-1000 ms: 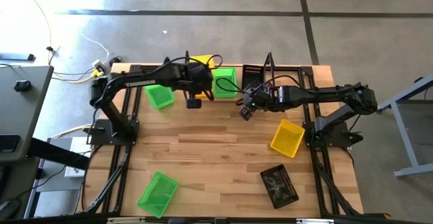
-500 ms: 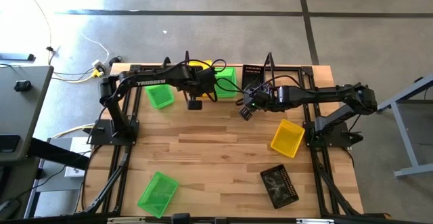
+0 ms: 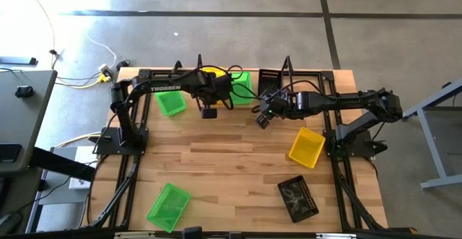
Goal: Stack baskets on shelf by color
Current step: Stack the left yellow bin on the other yellow bin on the shelf, then stack the top green bin on the other green bin on the shelf
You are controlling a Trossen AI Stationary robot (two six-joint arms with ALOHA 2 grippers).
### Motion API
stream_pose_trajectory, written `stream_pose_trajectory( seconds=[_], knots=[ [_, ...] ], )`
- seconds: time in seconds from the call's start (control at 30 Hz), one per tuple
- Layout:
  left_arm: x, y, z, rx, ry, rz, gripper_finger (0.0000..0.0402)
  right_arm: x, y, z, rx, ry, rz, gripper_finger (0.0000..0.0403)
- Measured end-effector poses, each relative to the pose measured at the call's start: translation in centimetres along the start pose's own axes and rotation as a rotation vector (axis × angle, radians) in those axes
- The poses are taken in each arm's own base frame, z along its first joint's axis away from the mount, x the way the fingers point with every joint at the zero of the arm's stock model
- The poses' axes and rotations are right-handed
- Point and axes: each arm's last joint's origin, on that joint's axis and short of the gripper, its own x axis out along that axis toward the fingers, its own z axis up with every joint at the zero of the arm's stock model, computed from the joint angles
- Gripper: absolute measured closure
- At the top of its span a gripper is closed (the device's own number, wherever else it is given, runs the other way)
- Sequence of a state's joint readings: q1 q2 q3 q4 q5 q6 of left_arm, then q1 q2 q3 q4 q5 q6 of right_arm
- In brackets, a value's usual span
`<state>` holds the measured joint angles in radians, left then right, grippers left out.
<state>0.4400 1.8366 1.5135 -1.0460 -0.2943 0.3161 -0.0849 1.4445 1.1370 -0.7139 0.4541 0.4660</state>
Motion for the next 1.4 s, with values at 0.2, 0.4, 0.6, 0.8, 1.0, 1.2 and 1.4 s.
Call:
stream_pose_trajectory(
  seconds=[0.2,0.4,0.6,0.8,1.0,1.2,1.4],
  knots=[
    [0.0,0.0,0.1,-0.019,-0.008,-0.006,0.04,0.0,0.0,0.0,-0.003,0.0,0.0,0.0307],
    [0.0,0.0,0.1,-0.032,-0.018,-0.016,0.038,0.0,0.0,0.0,-0.004,0.001,-0.001,0.0307],
    [0.0,0.0,0.3,-0.037,-0.032,-0.012,0.035,0.0,0.0,0.0,-0.005,0.003,-0.002,0.0307],
    [-0.5,0.2,0.4,-0.043,-0.033,-0.013,0.0307,0.0,0.0,-0.1,-0.006,0.006,-0.003,0.0307],
    [-3.1,1.1,0.9,-0.069,-0.062,-0.009,0.0263,0.0,0.0,-0.1,-0.032,0.007,-0.003,0.0307],
    [-6.4,2.3,1.3,-0.084,-0.1,0.003,0.0244,0.0,0.0,-0.1,-0.033,0.007,-0.003,0.0307],
    [-9.6,3.5,0.7,-0.147,-0.118,0.008,0.0243,0.3,-0.5,0.2,-0.05,0.012,0.0,0.0307]
  ],
)
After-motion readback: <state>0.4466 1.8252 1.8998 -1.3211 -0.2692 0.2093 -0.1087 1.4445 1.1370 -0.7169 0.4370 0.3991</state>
